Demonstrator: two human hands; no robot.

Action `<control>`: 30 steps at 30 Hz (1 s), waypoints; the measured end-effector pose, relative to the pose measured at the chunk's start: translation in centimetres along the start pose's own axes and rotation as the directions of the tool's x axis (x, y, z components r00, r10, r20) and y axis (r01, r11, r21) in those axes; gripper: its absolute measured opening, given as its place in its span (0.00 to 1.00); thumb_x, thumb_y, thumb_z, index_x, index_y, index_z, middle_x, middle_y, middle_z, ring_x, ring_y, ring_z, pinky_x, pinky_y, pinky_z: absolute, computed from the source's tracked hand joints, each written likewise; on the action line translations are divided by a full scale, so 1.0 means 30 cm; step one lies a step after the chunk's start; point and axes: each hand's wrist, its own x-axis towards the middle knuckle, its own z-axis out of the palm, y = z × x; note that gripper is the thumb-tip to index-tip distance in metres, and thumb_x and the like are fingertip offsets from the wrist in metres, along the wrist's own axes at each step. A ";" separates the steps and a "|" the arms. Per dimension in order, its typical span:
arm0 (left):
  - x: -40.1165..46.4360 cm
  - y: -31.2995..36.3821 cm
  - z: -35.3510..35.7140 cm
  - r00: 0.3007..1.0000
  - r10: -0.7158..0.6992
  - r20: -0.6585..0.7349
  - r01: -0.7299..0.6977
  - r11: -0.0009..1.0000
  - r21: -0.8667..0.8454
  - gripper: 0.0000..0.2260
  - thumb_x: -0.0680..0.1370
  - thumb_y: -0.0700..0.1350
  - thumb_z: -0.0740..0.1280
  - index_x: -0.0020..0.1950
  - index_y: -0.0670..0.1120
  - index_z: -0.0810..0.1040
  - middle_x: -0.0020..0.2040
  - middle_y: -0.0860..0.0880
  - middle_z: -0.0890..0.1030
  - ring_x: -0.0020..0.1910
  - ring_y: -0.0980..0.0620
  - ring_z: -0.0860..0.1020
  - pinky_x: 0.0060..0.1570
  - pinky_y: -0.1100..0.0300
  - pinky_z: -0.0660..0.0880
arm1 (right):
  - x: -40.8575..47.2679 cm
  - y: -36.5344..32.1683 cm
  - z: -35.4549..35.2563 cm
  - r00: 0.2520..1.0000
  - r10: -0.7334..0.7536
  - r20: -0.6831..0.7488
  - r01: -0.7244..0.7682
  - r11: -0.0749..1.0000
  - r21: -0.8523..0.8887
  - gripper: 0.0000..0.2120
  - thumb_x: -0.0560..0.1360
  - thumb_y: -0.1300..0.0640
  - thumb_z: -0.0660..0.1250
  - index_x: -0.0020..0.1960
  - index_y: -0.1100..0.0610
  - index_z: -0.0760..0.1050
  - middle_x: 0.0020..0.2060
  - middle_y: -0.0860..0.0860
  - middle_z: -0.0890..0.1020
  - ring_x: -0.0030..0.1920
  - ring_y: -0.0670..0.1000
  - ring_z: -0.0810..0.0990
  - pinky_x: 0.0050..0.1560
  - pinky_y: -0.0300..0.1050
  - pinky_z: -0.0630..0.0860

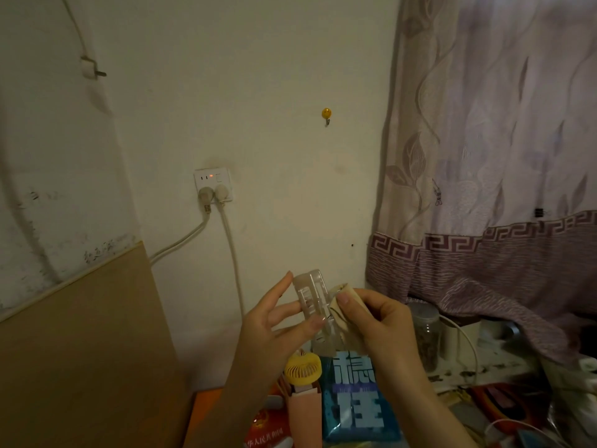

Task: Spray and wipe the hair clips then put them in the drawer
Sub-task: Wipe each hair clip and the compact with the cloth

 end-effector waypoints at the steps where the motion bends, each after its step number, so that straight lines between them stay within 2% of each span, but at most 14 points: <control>1: 0.003 -0.002 0.000 1.000 0.002 -0.006 -0.002 1.000 0.006 0.36 0.61 0.49 0.76 0.67 0.60 0.68 0.51 0.54 0.85 0.49 0.54 0.83 0.43 0.59 0.81 | 0.000 0.001 0.001 1.000 0.003 0.002 -0.003 1.000 0.009 0.06 0.74 0.61 0.68 0.44 0.58 0.84 0.37 0.58 0.85 0.40 0.62 0.83 0.41 0.55 0.81; 4: 0.008 -0.003 0.000 1.000 0.013 -0.009 -0.012 0.999 0.034 0.39 0.59 0.49 0.77 0.68 0.59 0.68 0.50 0.53 0.85 0.50 0.53 0.83 0.43 0.58 0.81 | -0.002 0.001 0.002 1.000 0.021 0.019 -0.021 0.999 0.040 0.05 0.74 0.62 0.68 0.44 0.59 0.84 0.37 0.59 0.85 0.38 0.58 0.83 0.37 0.48 0.81; 7: 0.013 -0.006 0.002 1.000 0.027 -0.007 -0.027 0.999 0.040 0.39 0.57 0.49 0.77 0.66 0.60 0.69 0.48 0.53 0.85 0.45 0.53 0.84 0.39 0.64 0.79 | 0.000 0.002 -0.003 0.999 0.019 0.039 -0.021 0.999 0.036 0.05 0.74 0.62 0.68 0.45 0.60 0.83 0.37 0.59 0.85 0.37 0.57 0.83 0.37 0.47 0.81; 10: 0.024 -0.012 -0.003 0.999 0.023 -0.029 -0.022 0.999 0.038 0.38 0.54 0.52 0.78 0.64 0.58 0.73 0.46 0.52 0.85 0.43 0.52 0.84 0.38 0.63 0.79 | -0.004 0.008 -0.009 0.998 0.013 0.064 -0.013 1.000 0.007 0.05 0.74 0.62 0.68 0.43 0.57 0.84 0.37 0.57 0.85 0.37 0.55 0.84 0.36 0.44 0.81; 13: 0.035 -0.020 -0.013 0.998 0.025 -0.061 -0.023 0.999 0.035 0.37 0.54 0.53 0.78 0.63 0.57 0.74 0.45 0.52 0.85 0.43 0.58 0.84 0.37 0.67 0.78 | -0.023 0.026 -0.019 0.996 0.024 0.087 -0.023 1.000 -0.013 0.07 0.74 0.61 0.68 0.41 0.56 0.84 0.34 0.56 0.85 0.32 0.49 0.82 0.30 0.37 0.76; 15: 0.043 -0.022 -0.024 0.997 0.019 -0.075 -0.016 0.999 0.031 0.38 0.54 0.53 0.78 0.63 0.57 0.74 0.46 0.52 0.85 0.45 0.55 0.84 0.38 0.64 0.79 | -0.035 0.038 -0.026 0.994 0.041 0.100 -0.038 0.999 -0.033 0.07 0.73 0.60 0.68 0.41 0.57 0.84 0.33 0.55 0.84 0.30 0.45 0.80 0.29 0.35 0.74; 18: 0.046 -0.026 -0.034 0.999 0.003 -0.053 0.000 0.999 0.038 0.38 0.55 0.53 0.78 0.64 0.58 0.73 0.46 0.53 0.85 0.46 0.53 0.84 0.41 0.61 0.80 | -0.030 0.034 -0.037 0.996 0.040 0.082 -0.038 0.999 -0.022 0.06 0.72 0.58 0.69 0.39 0.56 0.85 0.34 0.55 0.85 0.31 0.46 0.81 0.31 0.36 0.75; 23: 0.029 -0.018 -0.022 1.000 0.001 0.011 -0.001 1.000 0.027 0.35 0.58 0.46 0.77 0.64 0.57 0.72 0.47 0.53 0.85 0.43 0.56 0.84 0.37 0.67 0.78 | 0.002 -0.012 -0.030 0.996 -0.010 0.084 0.007 1.000 0.027 0.07 0.67 0.53 0.69 0.40 0.51 0.85 0.37 0.55 0.85 0.37 0.52 0.84 0.38 0.41 0.80; 27: 0.031 -0.011 -0.018 1.000 0.013 0.007 -0.013 0.999 0.034 0.39 0.56 0.51 0.77 0.66 0.57 0.71 0.49 0.52 0.85 0.49 0.51 0.83 0.45 0.57 0.81 | -0.005 -0.004 -0.011 0.996 -0.014 0.088 0.016 1.000 -0.021 0.05 0.72 0.60 0.69 0.42 0.54 0.85 0.36 0.55 0.85 0.36 0.52 0.84 0.36 0.41 0.80; 30: 0.038 -0.016 -0.028 1.000 0.009 0.002 -0.009 0.998 0.057 0.40 0.57 0.53 0.77 0.69 0.57 0.70 0.50 0.54 0.85 0.53 0.51 0.82 0.53 0.50 0.79 | -0.024 0.011 -0.004 0.996 -0.003 0.087 0.007 0.999 -0.036 0.06 0.73 0.60 0.69 0.42 0.55 0.85 0.35 0.54 0.85 0.34 0.49 0.83 0.33 0.38 0.77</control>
